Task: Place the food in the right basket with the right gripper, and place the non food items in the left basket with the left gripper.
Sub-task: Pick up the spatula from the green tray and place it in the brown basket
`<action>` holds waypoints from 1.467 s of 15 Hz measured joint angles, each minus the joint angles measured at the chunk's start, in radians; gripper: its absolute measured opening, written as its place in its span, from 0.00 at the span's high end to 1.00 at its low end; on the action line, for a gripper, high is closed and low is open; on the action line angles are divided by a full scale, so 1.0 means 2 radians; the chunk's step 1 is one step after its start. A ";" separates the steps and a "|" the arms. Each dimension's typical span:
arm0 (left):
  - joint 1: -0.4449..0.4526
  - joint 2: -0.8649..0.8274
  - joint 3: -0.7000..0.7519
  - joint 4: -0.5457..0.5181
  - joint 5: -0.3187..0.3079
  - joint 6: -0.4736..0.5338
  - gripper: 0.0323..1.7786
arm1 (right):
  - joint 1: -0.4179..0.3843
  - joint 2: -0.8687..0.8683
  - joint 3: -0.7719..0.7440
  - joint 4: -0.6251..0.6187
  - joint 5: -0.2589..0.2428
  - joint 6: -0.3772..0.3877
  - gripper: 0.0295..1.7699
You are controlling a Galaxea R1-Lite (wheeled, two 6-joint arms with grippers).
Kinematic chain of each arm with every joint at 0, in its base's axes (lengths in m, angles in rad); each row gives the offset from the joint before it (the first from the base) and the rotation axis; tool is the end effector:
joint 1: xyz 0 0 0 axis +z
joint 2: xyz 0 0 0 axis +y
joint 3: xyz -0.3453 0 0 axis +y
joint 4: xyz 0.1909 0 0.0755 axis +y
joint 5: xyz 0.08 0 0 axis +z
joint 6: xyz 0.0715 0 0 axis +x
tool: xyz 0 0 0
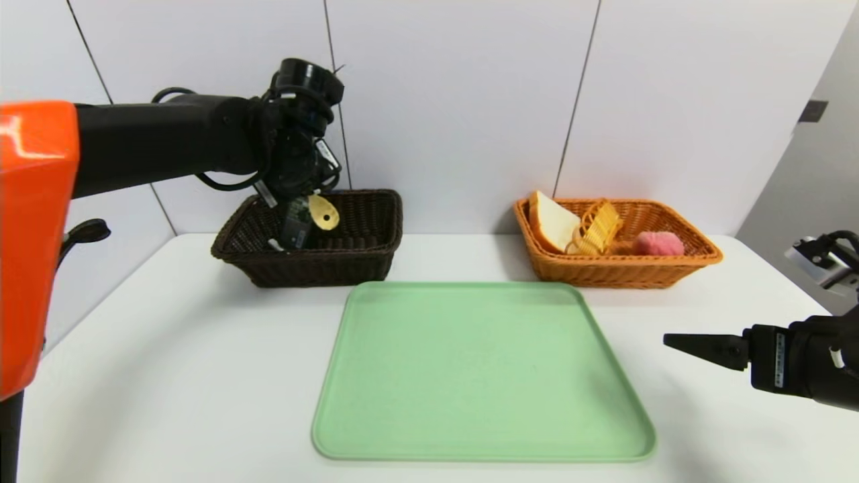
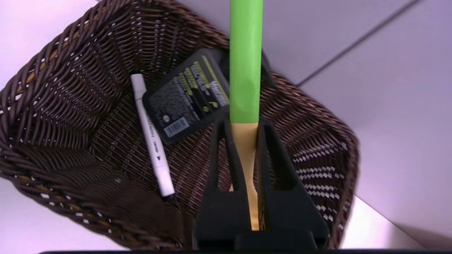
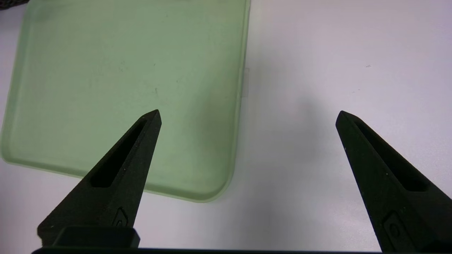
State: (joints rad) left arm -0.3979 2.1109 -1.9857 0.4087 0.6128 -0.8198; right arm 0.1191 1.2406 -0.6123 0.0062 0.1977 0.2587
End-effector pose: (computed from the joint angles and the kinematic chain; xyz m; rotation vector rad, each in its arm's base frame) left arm 0.4728 -0.1541 0.2767 -0.5428 0.3491 0.3826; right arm 0.2046 0.0386 0.1865 0.2729 0.6729 0.2221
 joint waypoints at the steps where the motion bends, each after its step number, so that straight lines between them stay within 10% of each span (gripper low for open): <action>1: 0.005 0.009 0.000 0.000 0.000 -0.006 0.95 | 0.000 0.000 0.000 0.000 0.000 0.000 0.03; 18: 0.029 0.055 0.000 -0.003 0.001 -0.012 0.95 | -0.003 0.002 -0.001 -0.001 0.004 0.003 0.03; 22: 0.029 0.057 0.000 -0.002 0.006 -0.011 0.58 | -0.006 0.002 -0.001 -0.001 0.005 0.003 0.03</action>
State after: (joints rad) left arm -0.3404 2.2240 -1.9849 0.4055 0.6245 -0.8423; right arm 0.1077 1.2449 -0.6134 0.0036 0.2077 0.2640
